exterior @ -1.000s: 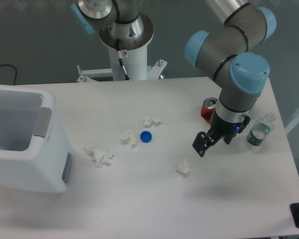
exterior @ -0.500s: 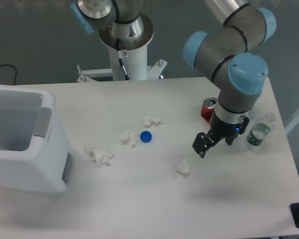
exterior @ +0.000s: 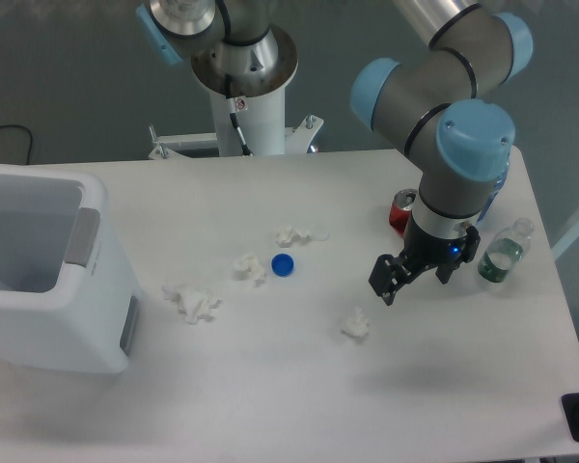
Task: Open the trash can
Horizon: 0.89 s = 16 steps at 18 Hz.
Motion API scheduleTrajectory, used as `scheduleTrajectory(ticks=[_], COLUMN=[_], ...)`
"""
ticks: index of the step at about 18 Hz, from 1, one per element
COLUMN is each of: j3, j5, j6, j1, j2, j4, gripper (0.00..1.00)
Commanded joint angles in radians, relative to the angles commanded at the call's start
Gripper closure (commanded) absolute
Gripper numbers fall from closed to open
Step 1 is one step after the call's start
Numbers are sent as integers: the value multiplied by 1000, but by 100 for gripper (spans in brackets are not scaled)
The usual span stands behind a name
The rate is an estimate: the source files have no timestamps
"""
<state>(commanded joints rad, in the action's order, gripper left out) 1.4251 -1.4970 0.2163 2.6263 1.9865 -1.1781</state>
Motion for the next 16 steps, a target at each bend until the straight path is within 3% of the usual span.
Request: scheduleTrajectory(ticks=[16], j3=[6], j5=[-23], j6=[127], j1=[-6], j2=[-8], j4=[6], gripper=[0])
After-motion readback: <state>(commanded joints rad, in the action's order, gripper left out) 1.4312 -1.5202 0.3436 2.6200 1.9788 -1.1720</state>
